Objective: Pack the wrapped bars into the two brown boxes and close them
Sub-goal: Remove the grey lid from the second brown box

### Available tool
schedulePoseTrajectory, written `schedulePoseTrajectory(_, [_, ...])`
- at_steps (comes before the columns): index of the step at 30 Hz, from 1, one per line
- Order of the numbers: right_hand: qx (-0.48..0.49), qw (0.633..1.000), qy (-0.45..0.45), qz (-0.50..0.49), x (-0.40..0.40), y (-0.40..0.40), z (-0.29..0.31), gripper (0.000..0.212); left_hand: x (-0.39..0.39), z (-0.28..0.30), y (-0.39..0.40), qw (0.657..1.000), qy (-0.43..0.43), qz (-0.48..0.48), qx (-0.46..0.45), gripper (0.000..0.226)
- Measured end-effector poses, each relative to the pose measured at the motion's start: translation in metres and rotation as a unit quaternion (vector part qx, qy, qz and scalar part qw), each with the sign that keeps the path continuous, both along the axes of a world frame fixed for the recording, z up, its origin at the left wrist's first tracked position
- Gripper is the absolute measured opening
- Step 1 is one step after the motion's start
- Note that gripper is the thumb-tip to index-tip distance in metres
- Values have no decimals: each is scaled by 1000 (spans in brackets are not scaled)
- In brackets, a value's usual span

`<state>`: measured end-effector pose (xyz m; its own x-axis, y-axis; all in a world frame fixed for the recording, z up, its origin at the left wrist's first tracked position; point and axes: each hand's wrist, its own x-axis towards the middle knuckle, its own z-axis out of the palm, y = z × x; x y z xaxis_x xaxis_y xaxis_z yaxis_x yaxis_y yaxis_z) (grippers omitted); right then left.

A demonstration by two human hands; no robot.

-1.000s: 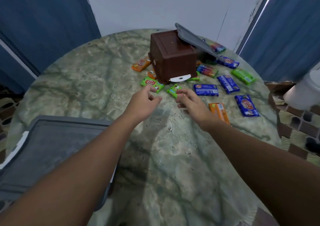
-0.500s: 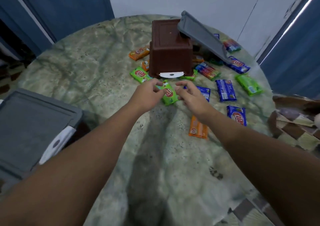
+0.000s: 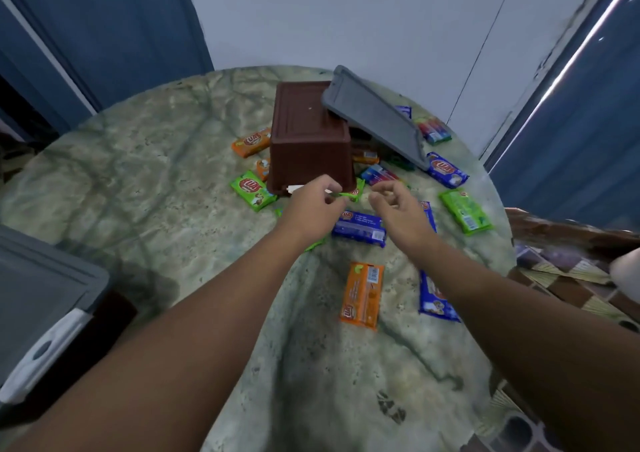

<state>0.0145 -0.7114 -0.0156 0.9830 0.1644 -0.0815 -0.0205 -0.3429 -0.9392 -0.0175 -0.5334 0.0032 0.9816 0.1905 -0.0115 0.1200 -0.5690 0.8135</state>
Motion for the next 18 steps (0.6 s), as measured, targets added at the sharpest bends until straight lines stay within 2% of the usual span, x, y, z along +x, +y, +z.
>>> schedulePoseTrajectory(3, [5,999,-10,-47,20,-17,0,15,18,7,-16,1000,-9,-4,17,13])
schedulePoseTrajectory(8, [10,997,-11,-69,64,-44,-7,16,53,19,-39,999,-5,12,47,13])
schedulePoseTrajectory(13, [16,998,-7,-54,113,-69,-15,17,100,32,-61,993,-15,65,101,13])
schedulePoseTrajectory(18, [-19,997,3,-74,166,-91,-18,19,150,50,-67,979,-34,123,160,12])
